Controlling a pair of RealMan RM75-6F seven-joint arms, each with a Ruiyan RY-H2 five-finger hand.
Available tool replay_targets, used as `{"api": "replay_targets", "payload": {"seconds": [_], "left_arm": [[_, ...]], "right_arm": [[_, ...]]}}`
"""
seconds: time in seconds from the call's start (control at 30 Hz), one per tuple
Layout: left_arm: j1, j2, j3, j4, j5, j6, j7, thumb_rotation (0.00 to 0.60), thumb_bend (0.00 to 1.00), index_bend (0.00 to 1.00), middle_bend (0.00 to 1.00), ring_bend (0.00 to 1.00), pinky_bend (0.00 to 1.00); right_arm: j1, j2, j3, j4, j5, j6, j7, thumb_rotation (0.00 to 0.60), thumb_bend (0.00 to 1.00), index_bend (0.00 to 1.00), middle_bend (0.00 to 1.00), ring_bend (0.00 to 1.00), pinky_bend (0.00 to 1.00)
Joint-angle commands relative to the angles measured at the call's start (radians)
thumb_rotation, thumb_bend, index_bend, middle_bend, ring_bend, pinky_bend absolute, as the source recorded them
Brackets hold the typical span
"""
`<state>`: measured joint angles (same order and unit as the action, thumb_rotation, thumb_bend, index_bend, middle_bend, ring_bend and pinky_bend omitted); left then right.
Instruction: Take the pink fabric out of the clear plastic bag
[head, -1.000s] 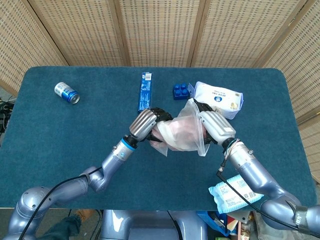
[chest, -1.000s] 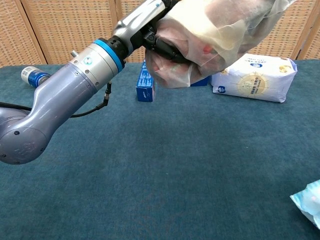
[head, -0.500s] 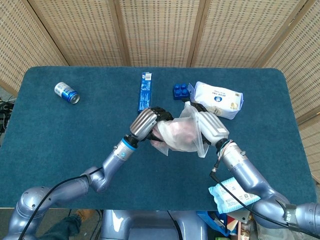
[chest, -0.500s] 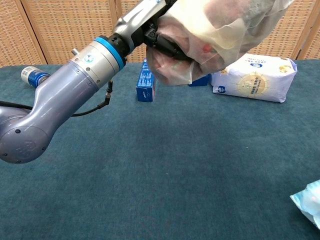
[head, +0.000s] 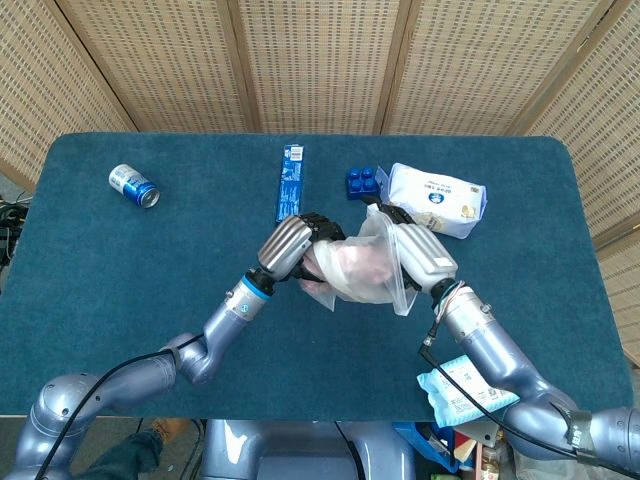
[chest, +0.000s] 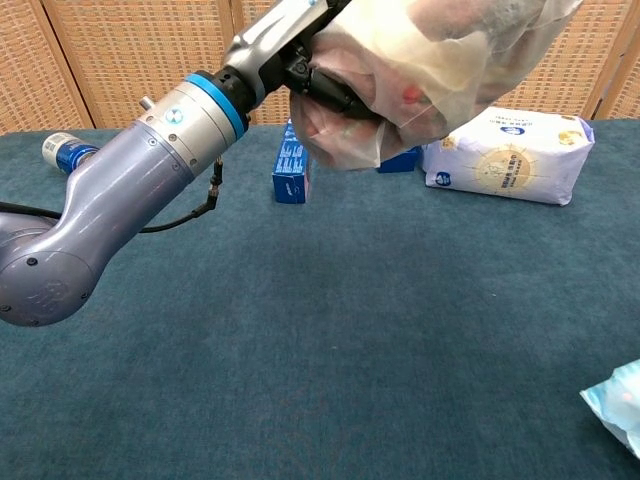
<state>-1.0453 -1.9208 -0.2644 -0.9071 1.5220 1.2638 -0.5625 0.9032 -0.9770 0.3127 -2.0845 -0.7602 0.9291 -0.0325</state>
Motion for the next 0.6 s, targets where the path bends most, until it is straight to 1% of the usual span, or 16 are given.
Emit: {"api": "replay_targets", "payload": {"seconds": [0.03, 0.07, 0.1, 0.13, 0.17, 0.2, 0.27, 0.3, 0.4, 0.6], "left_arm": [[0.001, 0.004, 0.006, -0.003, 0.002, -0.006, 0.0, 0.6, 0.37, 0.58, 0.53, 0.46, 0.48], [0.001, 0.007, 0.008, -0.005, 0.004, -0.009, 0.0, 0.6, 0.37, 0.52, 0.45, 0.39, 0.44], [0.002, 0.01, 0.011, -0.005, 0.006, -0.009, 0.0, 0.6, 0.37, 0.42, 0.34, 0.29, 0.38], [0.003, 0.014, 0.016, -0.006, 0.009, -0.011, 0.002, 0.6, 0.36, 0.34, 0.26, 0.21, 0.33], [0.003, 0.018, 0.022, -0.005, 0.012, -0.017, 0.006, 0.6, 0.33, 0.23, 0.16, 0.11, 0.24], [0.004, 0.023, 0.027, -0.007, 0.015, -0.023, 0.01, 0.6, 0.3, 0.13, 0.08, 0.04, 0.16], [0.006, 0.039, 0.04, -0.021, 0.018, -0.041, 0.018, 0.6, 0.26, 0.03, 0.01, 0.0, 0.09], [0.009, 0.048, 0.045, -0.032, 0.018, -0.048, 0.022, 0.6, 0.25, 0.01, 0.0, 0.0, 0.06], [0.025, 0.071, 0.058, -0.06, 0.013, -0.06, 0.035, 0.6, 0.23, 0.0, 0.0, 0.0, 0.02], [0.079, 0.102, 0.094, -0.097, 0.01, -0.046, 0.042, 0.6, 0.23, 0.0, 0.0, 0.0, 0.0]], "right_arm": [[-0.003, -0.001, 0.0, -0.001, -0.003, 0.003, -0.001, 0.6, 0.63, 0.73, 0.0, 0.0, 0.0], [-0.005, -0.002, 0.001, -0.001, -0.004, 0.005, 0.001, 0.6, 0.63, 0.74, 0.0, 0.0, 0.0], [-0.006, -0.002, 0.002, -0.002, -0.005, 0.007, 0.002, 0.6, 0.63, 0.74, 0.0, 0.0, 0.0], [-0.01, -0.002, 0.003, -0.003, -0.009, 0.009, 0.005, 0.6, 0.63, 0.74, 0.0, 0.0, 0.0], [-0.012, -0.003, 0.005, -0.004, -0.012, 0.011, 0.008, 0.6, 0.63, 0.74, 0.0, 0.0, 0.0], [-0.015, -0.003, 0.006, -0.005, -0.016, 0.012, 0.011, 0.6, 0.63, 0.74, 0.0, 0.0, 0.0], [-0.022, -0.003, 0.006, -0.007, -0.029, 0.014, 0.018, 0.6, 0.63, 0.74, 0.0, 0.0, 0.0], [-0.026, -0.003, 0.005, -0.008, -0.039, 0.015, 0.019, 0.6, 0.63, 0.74, 0.0, 0.0, 0.0], [-0.04, -0.006, 0.001, -0.013, -0.064, 0.016, 0.032, 0.6, 0.63, 0.74, 0.0, 0.0, 0.0], [-0.066, -0.032, -0.016, -0.018, -0.128, 0.008, 0.063, 0.6, 0.63, 0.74, 0.0, 0.0, 0.0]]}}
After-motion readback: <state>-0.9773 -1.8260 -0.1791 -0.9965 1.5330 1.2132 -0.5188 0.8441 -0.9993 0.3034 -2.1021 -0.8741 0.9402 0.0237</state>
